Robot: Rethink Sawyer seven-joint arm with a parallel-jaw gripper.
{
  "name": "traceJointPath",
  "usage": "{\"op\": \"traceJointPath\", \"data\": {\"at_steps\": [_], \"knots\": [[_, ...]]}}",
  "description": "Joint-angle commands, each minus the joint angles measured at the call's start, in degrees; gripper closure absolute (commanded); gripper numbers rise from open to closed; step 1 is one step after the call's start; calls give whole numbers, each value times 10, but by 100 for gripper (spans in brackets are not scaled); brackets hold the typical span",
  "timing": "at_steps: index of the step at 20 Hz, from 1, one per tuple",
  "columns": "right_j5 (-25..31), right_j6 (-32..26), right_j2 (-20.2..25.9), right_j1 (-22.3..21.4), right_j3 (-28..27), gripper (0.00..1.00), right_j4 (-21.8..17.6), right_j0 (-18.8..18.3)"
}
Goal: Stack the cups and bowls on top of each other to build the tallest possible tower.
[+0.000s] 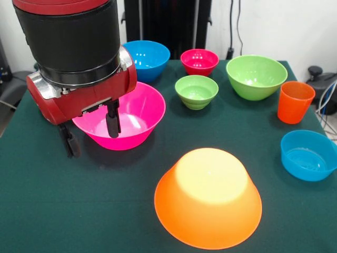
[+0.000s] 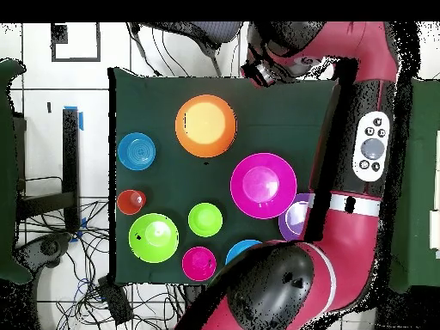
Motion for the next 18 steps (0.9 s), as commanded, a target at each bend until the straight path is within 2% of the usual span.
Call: {"op": "traceJointPath", "data": {"at_steps": [1, 8, 12, 18], "knots": [[64, 132, -50, -11, -3, 0, -7, 18], [68, 156, -35, -6, -23, 0, 9, 33], [15, 193, -25, 4, -19, 0, 32, 44], [-30, 232, -24, 13, -14, 0, 53, 62]]}}
